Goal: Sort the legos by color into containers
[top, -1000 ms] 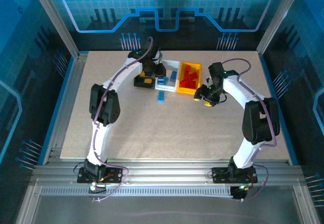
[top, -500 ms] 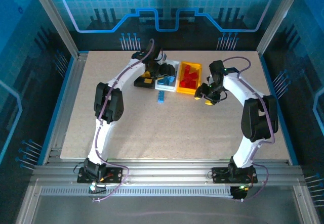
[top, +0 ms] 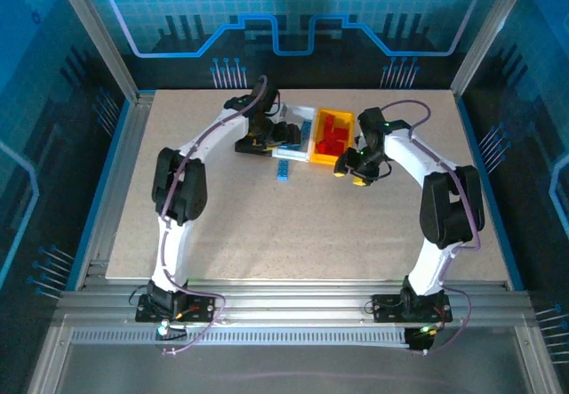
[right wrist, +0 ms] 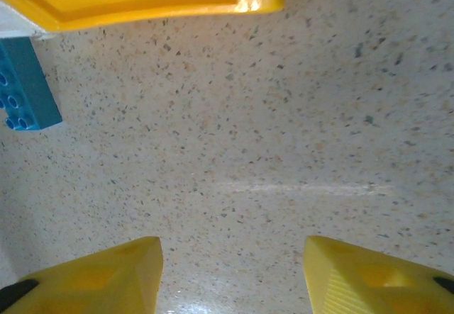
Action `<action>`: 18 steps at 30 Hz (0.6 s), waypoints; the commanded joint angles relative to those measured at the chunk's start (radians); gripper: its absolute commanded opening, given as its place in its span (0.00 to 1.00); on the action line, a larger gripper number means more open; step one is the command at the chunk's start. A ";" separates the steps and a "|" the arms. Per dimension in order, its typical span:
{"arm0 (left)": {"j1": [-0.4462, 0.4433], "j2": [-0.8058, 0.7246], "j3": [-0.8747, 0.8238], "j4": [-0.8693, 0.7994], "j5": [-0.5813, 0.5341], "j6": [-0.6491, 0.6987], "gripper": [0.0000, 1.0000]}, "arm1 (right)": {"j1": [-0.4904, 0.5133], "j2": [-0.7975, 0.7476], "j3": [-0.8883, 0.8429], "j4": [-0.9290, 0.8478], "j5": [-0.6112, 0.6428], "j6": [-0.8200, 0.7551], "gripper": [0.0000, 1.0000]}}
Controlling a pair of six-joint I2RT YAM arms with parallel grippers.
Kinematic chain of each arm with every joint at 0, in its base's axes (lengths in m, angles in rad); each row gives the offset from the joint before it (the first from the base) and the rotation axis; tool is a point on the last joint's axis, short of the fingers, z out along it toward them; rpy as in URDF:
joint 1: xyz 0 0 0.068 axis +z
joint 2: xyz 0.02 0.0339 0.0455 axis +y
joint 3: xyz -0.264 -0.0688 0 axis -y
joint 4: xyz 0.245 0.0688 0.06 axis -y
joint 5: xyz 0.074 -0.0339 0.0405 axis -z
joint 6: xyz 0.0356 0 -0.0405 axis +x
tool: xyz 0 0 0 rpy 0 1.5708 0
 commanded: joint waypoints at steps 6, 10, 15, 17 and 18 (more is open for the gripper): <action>-0.029 -0.269 -0.317 -0.007 -0.124 0.100 0.75 | 0.073 -0.017 -0.064 0.048 -0.014 0.075 0.56; -0.045 -0.294 -0.396 0.017 -0.156 0.081 0.75 | 0.104 -0.014 -0.059 0.050 -0.003 0.094 0.56; -0.082 -0.246 -0.404 0.029 -0.168 0.076 0.75 | 0.128 -0.016 -0.040 0.029 0.018 0.097 0.56; -0.091 -0.216 -0.398 0.033 -0.171 0.075 0.74 | 0.131 -0.021 -0.039 0.022 0.023 0.097 0.56; -0.093 -0.201 -0.392 0.034 -0.173 0.073 0.74 | 0.132 -0.024 -0.038 0.019 0.026 0.097 0.56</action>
